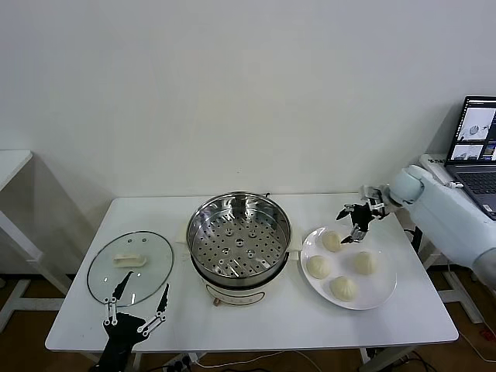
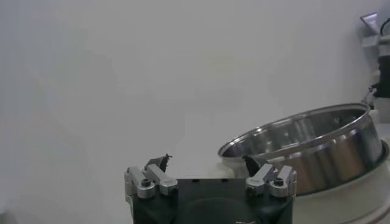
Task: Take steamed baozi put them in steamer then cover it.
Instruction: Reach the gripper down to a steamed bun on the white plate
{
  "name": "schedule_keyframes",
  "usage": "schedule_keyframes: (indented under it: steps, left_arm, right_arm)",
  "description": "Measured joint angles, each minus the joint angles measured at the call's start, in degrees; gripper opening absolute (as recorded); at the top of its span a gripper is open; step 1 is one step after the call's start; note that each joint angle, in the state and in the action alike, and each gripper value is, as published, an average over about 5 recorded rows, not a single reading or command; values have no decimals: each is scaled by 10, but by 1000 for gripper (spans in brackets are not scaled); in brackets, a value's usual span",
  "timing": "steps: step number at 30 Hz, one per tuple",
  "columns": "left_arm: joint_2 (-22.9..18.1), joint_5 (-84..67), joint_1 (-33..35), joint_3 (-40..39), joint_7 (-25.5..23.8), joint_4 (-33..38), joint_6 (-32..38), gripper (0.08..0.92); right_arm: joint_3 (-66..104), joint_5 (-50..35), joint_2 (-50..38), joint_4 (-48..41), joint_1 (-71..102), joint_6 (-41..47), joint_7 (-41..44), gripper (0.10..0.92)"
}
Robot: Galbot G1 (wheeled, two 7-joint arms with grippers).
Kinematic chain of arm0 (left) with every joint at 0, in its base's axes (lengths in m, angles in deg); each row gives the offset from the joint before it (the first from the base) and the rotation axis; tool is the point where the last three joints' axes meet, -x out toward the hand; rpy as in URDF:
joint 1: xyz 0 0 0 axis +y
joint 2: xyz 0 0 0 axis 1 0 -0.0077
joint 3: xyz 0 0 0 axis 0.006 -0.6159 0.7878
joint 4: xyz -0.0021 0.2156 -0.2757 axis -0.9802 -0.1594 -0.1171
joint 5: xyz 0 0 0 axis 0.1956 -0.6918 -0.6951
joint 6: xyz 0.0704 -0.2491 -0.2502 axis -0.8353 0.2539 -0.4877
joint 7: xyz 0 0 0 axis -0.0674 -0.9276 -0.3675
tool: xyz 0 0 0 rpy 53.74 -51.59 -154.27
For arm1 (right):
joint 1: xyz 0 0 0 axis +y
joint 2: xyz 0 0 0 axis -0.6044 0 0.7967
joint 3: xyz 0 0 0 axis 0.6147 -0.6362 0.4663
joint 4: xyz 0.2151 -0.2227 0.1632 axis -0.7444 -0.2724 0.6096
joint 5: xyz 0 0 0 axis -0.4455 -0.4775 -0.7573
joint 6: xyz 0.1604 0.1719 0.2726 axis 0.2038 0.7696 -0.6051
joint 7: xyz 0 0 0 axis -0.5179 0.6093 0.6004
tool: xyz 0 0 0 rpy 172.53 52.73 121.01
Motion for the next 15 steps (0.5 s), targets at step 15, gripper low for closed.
schedule_keyframes:
  steps: [15]
  left_arm:
    - [-4, 1, 3, 5, 2, -3, 3, 823]
  right_arm:
    - [-10, 83, 64, -62, 1, -18, 1, 823]
